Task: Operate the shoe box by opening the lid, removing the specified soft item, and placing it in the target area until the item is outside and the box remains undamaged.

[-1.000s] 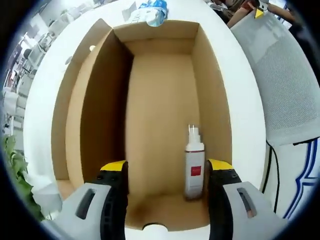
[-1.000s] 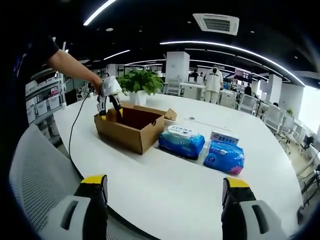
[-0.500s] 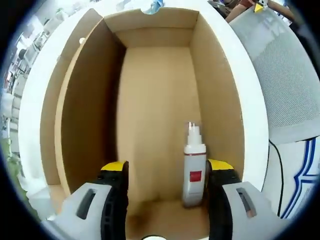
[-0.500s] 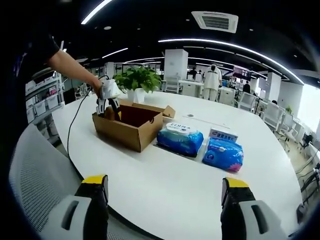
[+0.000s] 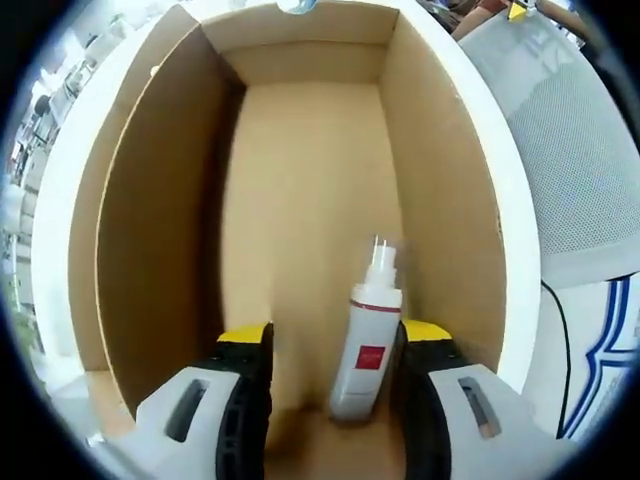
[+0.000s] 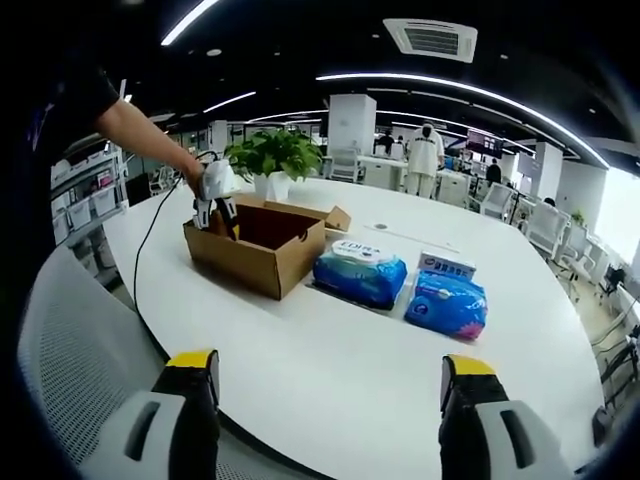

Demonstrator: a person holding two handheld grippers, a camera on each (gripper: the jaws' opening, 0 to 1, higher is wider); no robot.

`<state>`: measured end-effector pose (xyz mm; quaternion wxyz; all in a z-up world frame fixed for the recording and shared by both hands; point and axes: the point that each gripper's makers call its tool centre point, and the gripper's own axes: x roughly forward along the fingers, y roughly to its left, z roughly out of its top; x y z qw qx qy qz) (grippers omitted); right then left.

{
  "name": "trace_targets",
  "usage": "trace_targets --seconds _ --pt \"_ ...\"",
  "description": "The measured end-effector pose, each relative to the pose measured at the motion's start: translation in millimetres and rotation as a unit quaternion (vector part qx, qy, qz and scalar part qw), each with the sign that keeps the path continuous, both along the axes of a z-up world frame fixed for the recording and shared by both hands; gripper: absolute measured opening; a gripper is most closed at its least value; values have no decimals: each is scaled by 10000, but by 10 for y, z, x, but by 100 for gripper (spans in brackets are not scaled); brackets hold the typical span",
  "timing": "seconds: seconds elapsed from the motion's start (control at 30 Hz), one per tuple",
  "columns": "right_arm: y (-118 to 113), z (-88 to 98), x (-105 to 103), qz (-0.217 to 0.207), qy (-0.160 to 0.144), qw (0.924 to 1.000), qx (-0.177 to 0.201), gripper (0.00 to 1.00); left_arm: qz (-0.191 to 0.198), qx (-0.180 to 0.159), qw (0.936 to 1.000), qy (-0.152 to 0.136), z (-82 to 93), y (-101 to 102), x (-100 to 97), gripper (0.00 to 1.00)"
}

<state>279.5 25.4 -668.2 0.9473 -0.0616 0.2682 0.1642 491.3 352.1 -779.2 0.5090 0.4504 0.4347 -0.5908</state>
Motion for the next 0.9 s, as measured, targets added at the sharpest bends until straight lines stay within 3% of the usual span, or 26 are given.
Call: trace_targets --seconds 0.43,0.9 --pt "24 -3 15 14 -12 10000 -15 89 156 -33 9999 51 -27 36 -15 30" --pt "26 -17 17 31 7 10000 -45 87 -5 -33 10000 -66 -68 78 -49 23"
